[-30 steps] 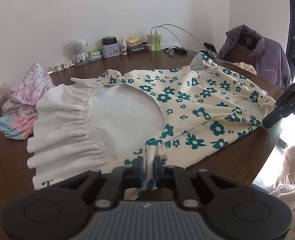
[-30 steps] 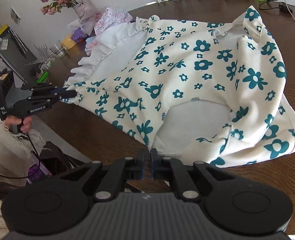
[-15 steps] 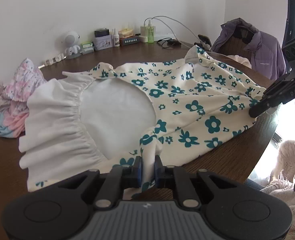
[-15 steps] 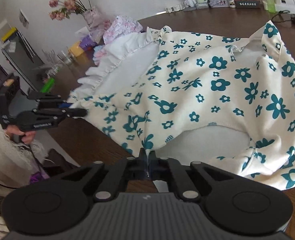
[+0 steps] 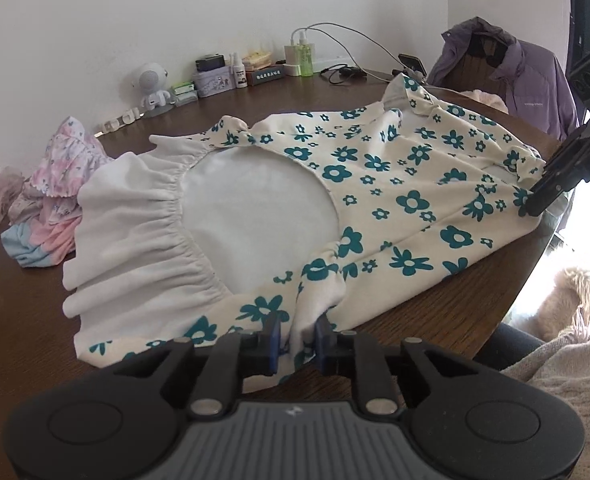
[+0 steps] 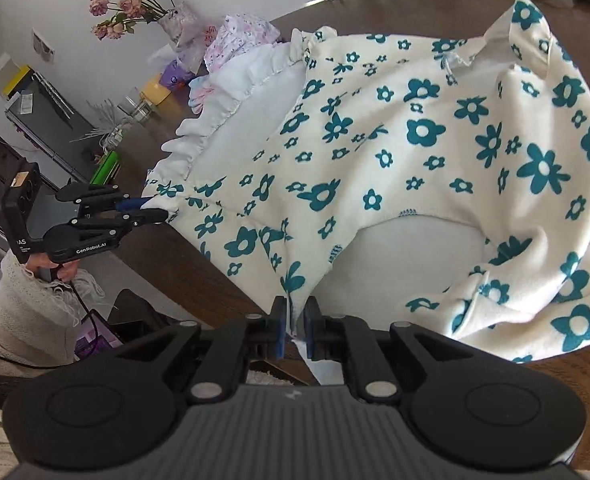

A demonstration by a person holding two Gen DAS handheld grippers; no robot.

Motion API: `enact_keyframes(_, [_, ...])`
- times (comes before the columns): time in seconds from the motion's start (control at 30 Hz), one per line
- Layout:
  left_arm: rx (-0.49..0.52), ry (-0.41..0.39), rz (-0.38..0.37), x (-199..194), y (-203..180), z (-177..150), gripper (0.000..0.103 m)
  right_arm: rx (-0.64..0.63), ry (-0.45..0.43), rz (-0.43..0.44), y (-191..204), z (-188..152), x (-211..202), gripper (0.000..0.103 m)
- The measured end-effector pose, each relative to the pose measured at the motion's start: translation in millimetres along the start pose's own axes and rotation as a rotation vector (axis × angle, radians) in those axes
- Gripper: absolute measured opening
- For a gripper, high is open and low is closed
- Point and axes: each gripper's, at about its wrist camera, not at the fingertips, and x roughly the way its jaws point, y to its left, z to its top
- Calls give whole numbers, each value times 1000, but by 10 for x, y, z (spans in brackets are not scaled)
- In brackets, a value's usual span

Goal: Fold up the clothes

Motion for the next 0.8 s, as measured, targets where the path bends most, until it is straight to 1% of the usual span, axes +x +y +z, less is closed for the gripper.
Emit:
enact_keyframes(0.03, [-16,-15,3,-35,9,1,24,-9,-19,-10,16,2,-62,17])
enact_keyframes(0.07, [-30,-35,10,-73,25,15,32,-9,-54,-28,9,30,-172,20])
enact_keyframes(0.1, [-42,-57,23,-113,40,38,36,-9,-90,-45,2,58,-283,31])
enact_keyframes(0.13, [-42,-68,32,-100,24,77,43,-12,-131,-93,-24,90,-379,42])
enact_keyframes(0.17, [-42,-79,41,-84,7,116,48,-15,-172,-142,-51,122,-475,44])
enact_keyframes(0.2, [-42,-90,50,-68,-10,155,51,-18,-200,-228,-92,154,-500,44])
enact_keyframes(0.23, [-41,-101,59,-53,-27,194,58,-21,-228,-315,-133,186,-523,44])
enact_keyframes(0.3, [-40,-122,77,-21,-61,272,59,-27,-283,-490,-214,249,-569,44])
enact_keyframes(0.33, [-40,-133,86,-5,-78,311,59,-35,-279,-561,-290,270,-527,44])
enact_keyframes(0.37, [-32,-126,78,49,-114,342,59,-44,-273,-632,-367,291,-485,44])
enact_keyframes(0.4, [-26,-114,70,76,-178,370,59,-25,-256,-646,-442,312,-423,44])
enact_keyframes(0.43, [-22,-95,65,124,-206,367,58,-3,-242,-631,-501,327,-374,41])
enact_keyframes(0.47, [-18,-78,56,165,-228,364,50,1,-232,-624,-531,334,-352,35])
enact_keyframes(0.5, [-14,-62,51,198,-242,345,44,4,-223,-618,-560,340,-331,13])
enact_keyframes(0.53, [-10,-45,46,231,-255,325,32,7,-213,-612,-590,347,-309,3])
enact_keyframes(0.57, [-6,-28,41,263,-268,306,28,10,-203,-605,-619,353,-288,3])
enact_keyframes(0.6, [-2,-12,37,296,-281,287,28,7,-203,-617,-617,359,-298,3])
enact_keyframes(0.63, [-7,-8,35,315,-279,261,29,42,-219,-573,-661,374,-345,4])
enact_keyframes(0.67, [-17,-20,27,311,-267,237,28,78,-236,-527,-707,389,-393,5])
enact_keyframes(0.7, [-26,-23,19,311,-245,180,28,114,-253,-481,-752,405,-440,11])
enact_keyframes(0.73, [-38,-24,13,310,-228,169,28,157,-285,-472,-794,409,-518,22])
enact_keyframes(0.77, [-48,-27,9,314,-214,158,29,202,-318,-464,-835,413,-596,25])
enact_keyframes(0.8, [-50,-28,9,316,-209,154,30,216,-340,-480,-883,424,-646,25])
